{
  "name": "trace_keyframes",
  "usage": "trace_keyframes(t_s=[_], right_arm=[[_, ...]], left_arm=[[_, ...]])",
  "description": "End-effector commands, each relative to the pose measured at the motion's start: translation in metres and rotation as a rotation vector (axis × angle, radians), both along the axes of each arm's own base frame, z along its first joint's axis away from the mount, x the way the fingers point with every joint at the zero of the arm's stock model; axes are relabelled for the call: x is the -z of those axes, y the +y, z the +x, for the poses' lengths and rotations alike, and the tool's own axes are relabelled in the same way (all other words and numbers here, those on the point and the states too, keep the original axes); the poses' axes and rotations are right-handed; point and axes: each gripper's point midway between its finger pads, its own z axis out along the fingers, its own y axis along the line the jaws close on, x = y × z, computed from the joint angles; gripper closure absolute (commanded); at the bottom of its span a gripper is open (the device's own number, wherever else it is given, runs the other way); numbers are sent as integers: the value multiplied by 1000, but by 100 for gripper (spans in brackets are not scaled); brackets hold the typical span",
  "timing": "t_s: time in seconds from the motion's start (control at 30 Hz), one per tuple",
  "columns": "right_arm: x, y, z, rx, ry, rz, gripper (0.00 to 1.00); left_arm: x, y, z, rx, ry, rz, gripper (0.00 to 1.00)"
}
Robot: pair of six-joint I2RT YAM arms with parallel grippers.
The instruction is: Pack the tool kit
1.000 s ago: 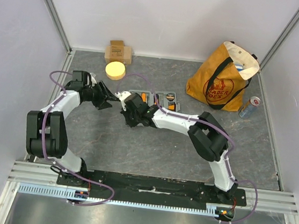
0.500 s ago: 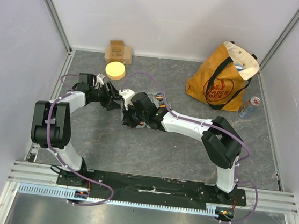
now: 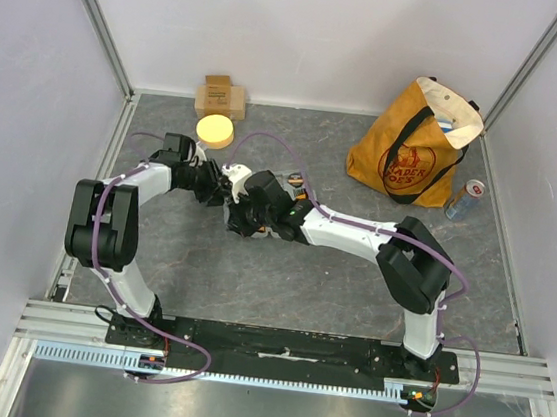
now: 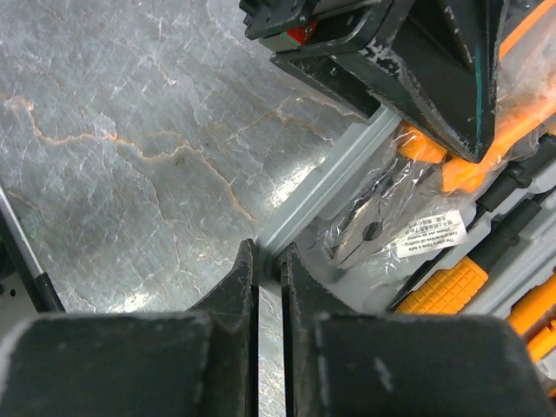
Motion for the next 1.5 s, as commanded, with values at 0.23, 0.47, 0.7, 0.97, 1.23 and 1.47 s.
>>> trace_keyframes(t_s=[0.23,0.47,0.7,0.97,1.23,1.47], right_arm=[[-87,-48,60,388,-221,37,39],[-70,-142,103,734,-135,-23,36],[0,-198,101,862,21,-203,41],[55,-177,97,744,126,-305,44],[73,-167,94,692,174,-324,45],[64,-168,94,709,179,-287,44]], left_arm=[[-23,23,23,40,-136,195,82],[-39,30,32,92,-164,261,82],[-44,37,42,143,-173,319,81],[-49,28,46,184,-170,355,75],[-56,17,47,194,-158,361,67],[-78,-9,41,215,-201,296,49]])
